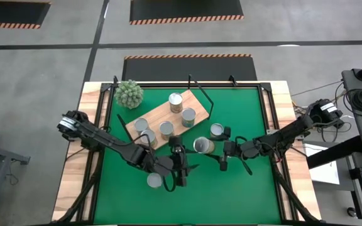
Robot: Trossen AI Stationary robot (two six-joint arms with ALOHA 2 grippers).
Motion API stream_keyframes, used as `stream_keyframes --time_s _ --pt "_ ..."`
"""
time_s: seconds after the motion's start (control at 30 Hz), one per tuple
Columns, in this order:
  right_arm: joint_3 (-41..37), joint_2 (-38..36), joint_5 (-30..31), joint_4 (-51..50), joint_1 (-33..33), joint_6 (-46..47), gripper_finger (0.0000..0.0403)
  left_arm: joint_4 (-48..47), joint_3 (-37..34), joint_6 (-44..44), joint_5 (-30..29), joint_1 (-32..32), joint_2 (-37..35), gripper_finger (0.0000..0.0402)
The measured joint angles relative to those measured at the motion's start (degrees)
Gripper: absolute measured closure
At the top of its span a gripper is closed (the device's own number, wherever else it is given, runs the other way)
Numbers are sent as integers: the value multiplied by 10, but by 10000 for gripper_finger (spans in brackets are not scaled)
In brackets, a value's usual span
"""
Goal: Pick and place cans onto a shelf
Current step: Put the canned peaches on the shelf
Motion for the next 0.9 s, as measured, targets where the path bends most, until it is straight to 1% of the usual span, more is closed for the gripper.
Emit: stream_keyframes --time_s 0.3,0.4,0.47,0.63,0.67,0.83,0.9 --pt "0 0 0 -5 0 4 117 32 0 37 -1 31 44 235" --pt "0 0 -2 -5 0 4 117 36 0 39 -1 34 45 257" --pt "0 0 -4 -5 0 3 117 37 0 39 -3 34 45 282" --pt "0 0 -4 -4 0 5 117 36 0 38 -13 35 45 375" --pt "0 0 -3 -5 0 8 117 36 0 37 -13 35 45 388" --pt "0 0 -4 -5 0 13 114 36 0 36 -13 35 45 399" --pt "0 0 -4 -4 0 34 105 37 0 35 -14 35 45 400"
